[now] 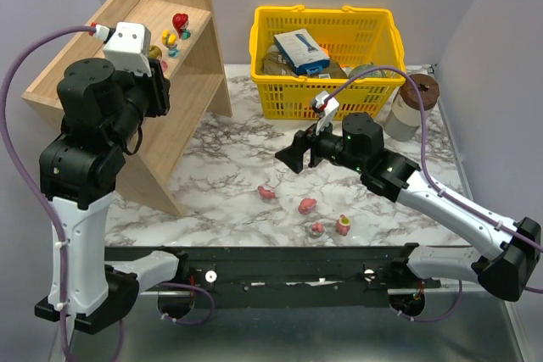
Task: Place and organize the plastic toys onto the shelf
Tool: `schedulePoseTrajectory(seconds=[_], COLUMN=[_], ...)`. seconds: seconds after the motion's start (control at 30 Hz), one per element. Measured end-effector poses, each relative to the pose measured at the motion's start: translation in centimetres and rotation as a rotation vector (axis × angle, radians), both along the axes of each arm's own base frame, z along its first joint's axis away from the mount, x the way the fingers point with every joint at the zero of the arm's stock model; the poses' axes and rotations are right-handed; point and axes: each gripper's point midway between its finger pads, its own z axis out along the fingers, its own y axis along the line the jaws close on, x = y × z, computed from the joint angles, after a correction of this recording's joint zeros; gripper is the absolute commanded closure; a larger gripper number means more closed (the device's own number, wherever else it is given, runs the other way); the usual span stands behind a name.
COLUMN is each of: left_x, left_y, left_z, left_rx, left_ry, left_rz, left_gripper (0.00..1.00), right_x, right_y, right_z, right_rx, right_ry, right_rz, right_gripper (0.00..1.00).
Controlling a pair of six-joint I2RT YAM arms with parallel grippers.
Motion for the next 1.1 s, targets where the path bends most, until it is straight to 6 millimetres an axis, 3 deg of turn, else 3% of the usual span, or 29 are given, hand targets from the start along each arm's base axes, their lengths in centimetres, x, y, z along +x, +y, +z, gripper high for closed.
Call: schedulePoseTrajectory(seconds=[0.2, 0.37, 0.8, 1.1], left_x=[1.5, 1.4, 1.5, 1.3], left_y=[0.4, 0.7, 3.7, 3.0], left_z=[-0.8, -0.3, 0.0, -0.1], left_rx=[-0.020, -0.040, -0.045, 0.030], left_ry=[0.035, 0.014, -0.034, -0.068], left_rz=[-0.009, -0.027, 0.039, -0.049], left_gripper=[1.00, 1.00, 1.00, 0.99], right_x=[0.0, 0.1, 0.3, 0.3], right_y=[0.1, 0.2, 0.8, 0.9], right_z=[-0.1, 0.3, -0.1, -0.4], right_rx=[-0.008, -0.010, -0.029, -0.034], right_ry=[0.000, -0.009, 0.003, 0.008], right_rz=[0.005, 0.012, 0.031, 0.033], right_gripper=[0.14, 0.14, 0.14, 0.14])
